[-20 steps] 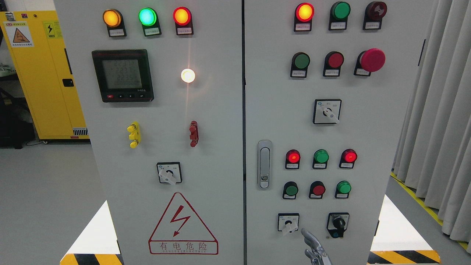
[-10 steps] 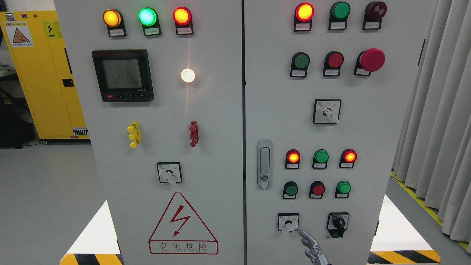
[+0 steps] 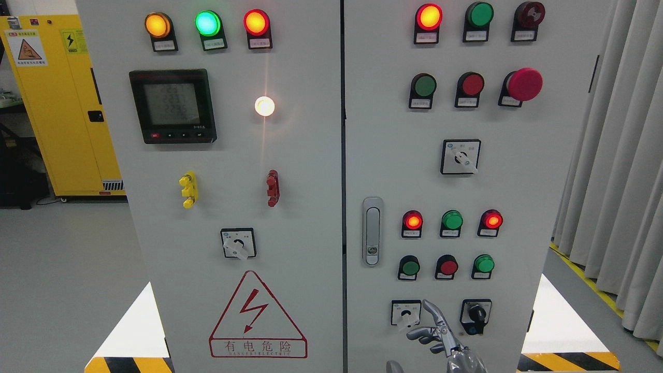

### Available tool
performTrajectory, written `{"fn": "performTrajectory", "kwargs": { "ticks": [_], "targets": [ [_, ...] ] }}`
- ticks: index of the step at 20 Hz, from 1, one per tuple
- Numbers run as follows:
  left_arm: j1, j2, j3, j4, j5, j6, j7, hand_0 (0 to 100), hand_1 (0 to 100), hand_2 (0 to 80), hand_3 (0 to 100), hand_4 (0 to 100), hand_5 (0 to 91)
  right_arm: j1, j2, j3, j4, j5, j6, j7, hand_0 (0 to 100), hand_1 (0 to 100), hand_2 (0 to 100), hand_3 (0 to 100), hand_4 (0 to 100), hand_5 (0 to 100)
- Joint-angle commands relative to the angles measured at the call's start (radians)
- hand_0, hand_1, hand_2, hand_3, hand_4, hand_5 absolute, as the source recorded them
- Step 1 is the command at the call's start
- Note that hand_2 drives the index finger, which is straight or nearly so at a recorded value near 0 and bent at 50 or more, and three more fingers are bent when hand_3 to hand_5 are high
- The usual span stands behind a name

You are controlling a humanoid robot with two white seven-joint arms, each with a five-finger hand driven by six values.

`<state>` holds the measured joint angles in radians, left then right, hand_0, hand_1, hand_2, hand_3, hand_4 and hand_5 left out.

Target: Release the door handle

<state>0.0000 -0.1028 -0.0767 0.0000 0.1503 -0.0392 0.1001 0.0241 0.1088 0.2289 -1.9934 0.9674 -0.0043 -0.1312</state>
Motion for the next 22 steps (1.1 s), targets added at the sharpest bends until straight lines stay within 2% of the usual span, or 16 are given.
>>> {"fn": "performTrajectory", "kwargs": {
  "ticks": [1,5,17,20,22],
  "targets": [
    [0.017,0.000,0.000,-0.015,0.000,0.001,0.000,12,56,0.0,0,0,0.0,-0.076,0.017,0.037,0.083,0.333,0.003,-0.024,29,34,0,97,99,100],
    [0.017,0.000,0.000,-0.015,0.000,0.001,0.000,12,56,0.0,0,0,0.0,-0.130,0.023,0.041,0.125,0.485,0.004,-0.062,28,34,0,97,99,100],
    [0.017,0.000,0.000,-0.015,0.000,0.001,0.000,12,56,0.0,0,0,0.0,-0.263,0.032,0.053,0.292,0.563,0.036,-0.070,29,34,0,97,99,100],
    [0.017,0.000,0.000,-0.015,0.000,0.001,0.000,12,56,0.0,0,0,0.0,-0.273,0.032,0.053,0.309,0.562,0.082,-0.067,29,34,0,97,99,100],
    [0.017,0.000,0.000,-0.014,0.000,0.001,0.000,12,56,0.0,0,0,0.0,-0.288,0.032,0.052,0.317,0.560,0.090,-0.067,31,35,0,97,99,100]
  ]
}}
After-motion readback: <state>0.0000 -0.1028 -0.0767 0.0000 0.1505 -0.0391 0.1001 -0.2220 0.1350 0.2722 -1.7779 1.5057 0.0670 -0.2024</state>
